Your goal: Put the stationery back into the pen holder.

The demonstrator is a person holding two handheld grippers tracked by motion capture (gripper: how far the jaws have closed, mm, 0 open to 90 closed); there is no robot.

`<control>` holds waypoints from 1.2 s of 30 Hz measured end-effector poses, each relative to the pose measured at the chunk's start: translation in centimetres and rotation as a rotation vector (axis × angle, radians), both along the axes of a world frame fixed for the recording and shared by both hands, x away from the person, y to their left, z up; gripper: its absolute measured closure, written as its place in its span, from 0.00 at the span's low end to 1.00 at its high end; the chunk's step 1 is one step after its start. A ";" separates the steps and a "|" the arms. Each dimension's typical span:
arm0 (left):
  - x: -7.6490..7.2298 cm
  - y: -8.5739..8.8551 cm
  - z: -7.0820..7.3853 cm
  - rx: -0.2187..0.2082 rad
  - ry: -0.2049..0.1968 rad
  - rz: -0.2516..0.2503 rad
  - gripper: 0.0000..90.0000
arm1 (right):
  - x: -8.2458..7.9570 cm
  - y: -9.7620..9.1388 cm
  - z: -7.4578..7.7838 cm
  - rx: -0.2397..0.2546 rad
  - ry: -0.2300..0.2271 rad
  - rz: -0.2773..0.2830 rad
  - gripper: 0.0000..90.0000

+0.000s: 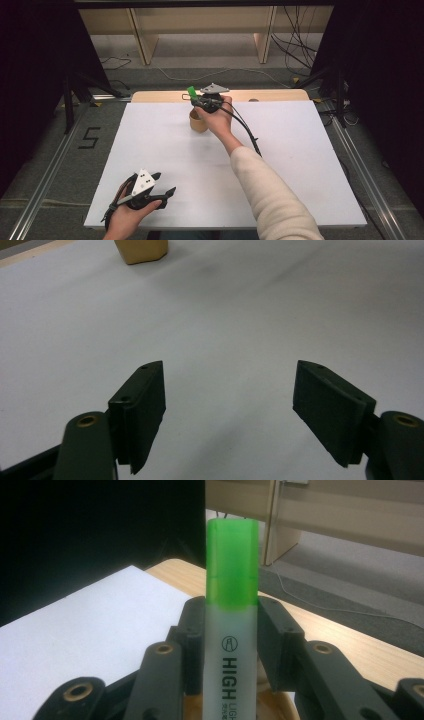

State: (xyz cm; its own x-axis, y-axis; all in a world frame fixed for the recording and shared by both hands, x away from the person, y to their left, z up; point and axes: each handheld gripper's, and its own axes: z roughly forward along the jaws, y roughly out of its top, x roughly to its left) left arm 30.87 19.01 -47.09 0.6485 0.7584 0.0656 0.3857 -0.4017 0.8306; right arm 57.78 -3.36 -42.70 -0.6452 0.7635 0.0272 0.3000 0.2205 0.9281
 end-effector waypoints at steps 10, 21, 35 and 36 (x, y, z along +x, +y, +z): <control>0.0 0.0 0.0 -0.002 0.001 -0.001 0.32 | -0.3 0.2 -0.6 -0.005 -0.002 0.006 0.73; 0.0 -0.1 -0.1 -0.001 0.009 0.000 0.32 | -1.0 -0.8 0.6 -0.017 0.019 0.034 0.56; 0.1 -0.1 -0.2 -0.004 0.014 0.011 0.32 | -3.4 -5.6 1.3 -0.059 0.090 0.055 0.48; 0.1 -0.1 -0.2 -0.003 0.014 0.012 0.32 | -3.6 -6.0 1.3 -0.062 0.089 0.056 0.48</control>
State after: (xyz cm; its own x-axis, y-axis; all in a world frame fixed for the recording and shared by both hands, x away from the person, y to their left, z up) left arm 30.93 18.94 -47.27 0.6404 0.7661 0.0546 0.4016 -0.3946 0.8264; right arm 54.13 -9.31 -41.44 -0.6842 0.7283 0.0397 0.3660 0.2957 0.8824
